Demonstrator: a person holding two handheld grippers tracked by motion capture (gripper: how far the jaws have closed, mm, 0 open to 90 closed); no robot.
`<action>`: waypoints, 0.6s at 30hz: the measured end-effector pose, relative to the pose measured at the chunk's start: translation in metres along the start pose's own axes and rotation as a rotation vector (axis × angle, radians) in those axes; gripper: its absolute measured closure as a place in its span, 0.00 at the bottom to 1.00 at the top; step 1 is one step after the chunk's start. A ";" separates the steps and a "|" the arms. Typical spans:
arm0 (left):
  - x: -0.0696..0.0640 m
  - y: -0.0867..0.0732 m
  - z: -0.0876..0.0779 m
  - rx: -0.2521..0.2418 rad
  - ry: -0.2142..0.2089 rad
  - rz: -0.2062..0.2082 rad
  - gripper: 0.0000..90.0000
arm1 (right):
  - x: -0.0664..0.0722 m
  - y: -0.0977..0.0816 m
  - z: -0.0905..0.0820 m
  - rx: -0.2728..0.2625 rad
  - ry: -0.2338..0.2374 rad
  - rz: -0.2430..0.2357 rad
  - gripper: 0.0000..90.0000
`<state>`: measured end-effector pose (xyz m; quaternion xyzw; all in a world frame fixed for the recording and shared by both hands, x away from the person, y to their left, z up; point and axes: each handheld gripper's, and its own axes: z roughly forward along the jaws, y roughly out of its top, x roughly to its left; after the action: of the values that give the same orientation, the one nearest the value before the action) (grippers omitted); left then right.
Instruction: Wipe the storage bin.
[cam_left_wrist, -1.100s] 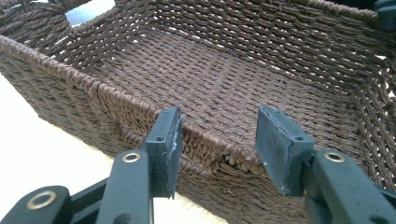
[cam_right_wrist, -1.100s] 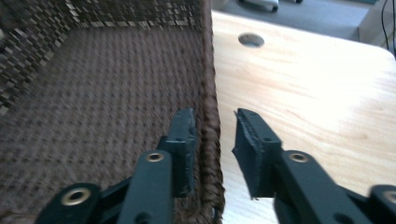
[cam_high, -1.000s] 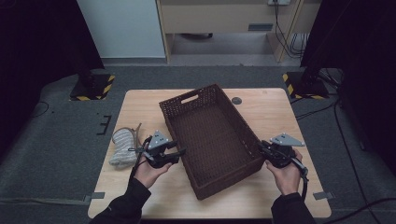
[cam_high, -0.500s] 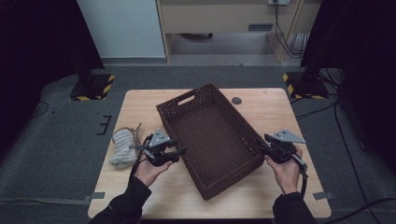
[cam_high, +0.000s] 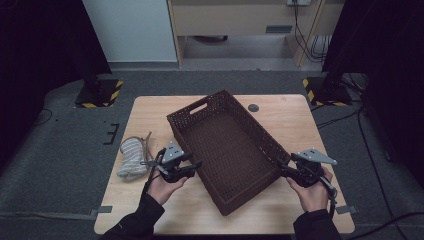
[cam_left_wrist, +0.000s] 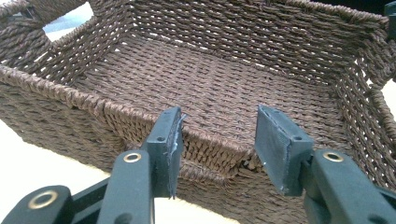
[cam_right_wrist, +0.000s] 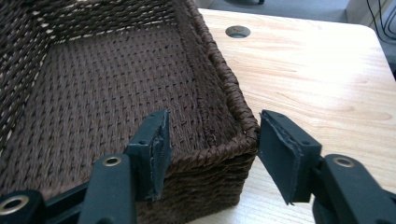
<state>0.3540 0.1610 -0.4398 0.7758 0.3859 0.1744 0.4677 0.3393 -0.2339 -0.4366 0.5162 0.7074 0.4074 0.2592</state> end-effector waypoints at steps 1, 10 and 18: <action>0.000 0.000 0.000 0.000 -0.004 0.001 0.56 | -0.001 -0.001 0.002 -0.003 -0.003 0.009 0.48; 0.011 0.011 -0.010 -0.008 -0.008 0.008 0.52 | -0.002 0.000 0.017 -0.004 -0.011 -0.001 0.50; 0.025 0.010 -0.010 0.001 0.021 -0.024 0.48 | -0.009 0.006 0.031 -0.012 -0.056 -0.048 0.55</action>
<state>0.3678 0.1837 -0.4284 0.7695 0.4005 0.1767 0.4651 0.3695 -0.2321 -0.4485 0.5087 0.7095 0.3906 0.2919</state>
